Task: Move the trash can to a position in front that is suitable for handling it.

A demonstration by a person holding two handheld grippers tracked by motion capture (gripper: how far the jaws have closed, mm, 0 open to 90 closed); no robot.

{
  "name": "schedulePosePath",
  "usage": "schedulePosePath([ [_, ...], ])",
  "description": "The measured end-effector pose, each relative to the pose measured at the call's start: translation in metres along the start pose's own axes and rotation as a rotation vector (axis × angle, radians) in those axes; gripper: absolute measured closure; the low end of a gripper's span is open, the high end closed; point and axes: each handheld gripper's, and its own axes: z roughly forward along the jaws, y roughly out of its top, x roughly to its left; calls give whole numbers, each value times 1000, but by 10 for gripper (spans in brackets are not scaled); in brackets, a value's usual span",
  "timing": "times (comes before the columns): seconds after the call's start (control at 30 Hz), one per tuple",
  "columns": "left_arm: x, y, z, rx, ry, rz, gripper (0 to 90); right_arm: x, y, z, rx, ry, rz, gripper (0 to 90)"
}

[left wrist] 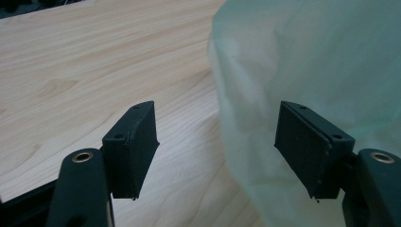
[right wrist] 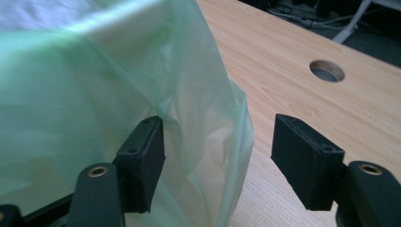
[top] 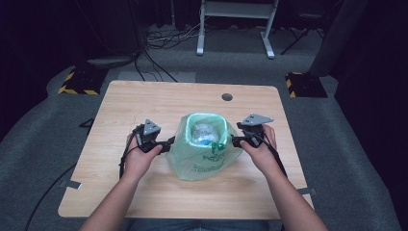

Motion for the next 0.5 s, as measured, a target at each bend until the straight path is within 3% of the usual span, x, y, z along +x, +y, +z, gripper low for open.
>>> schedulePosePath([
  [0.1,-10,6,11,-7,-37,16,305,0,-4,9,8,14,17,359],
  [0.13,-17,8,16,-19,-70,15,303,4,-6,12,7,34,17,381],
  [0.17,-21,8,18,-22,-73,12,303,6,-7,14,11,35,9,391],
  [0.23,-24,9,18,-15,-58,51,374,9,-8,14,10,26,-11,419],
  [0.33,-27,8,13,8,-73,60,452,13,-10,12,9,34,-16,437],
  [0.5,-28,7,3,38,-59,84,445,25,-12,10,-1,44,-34,449],
])
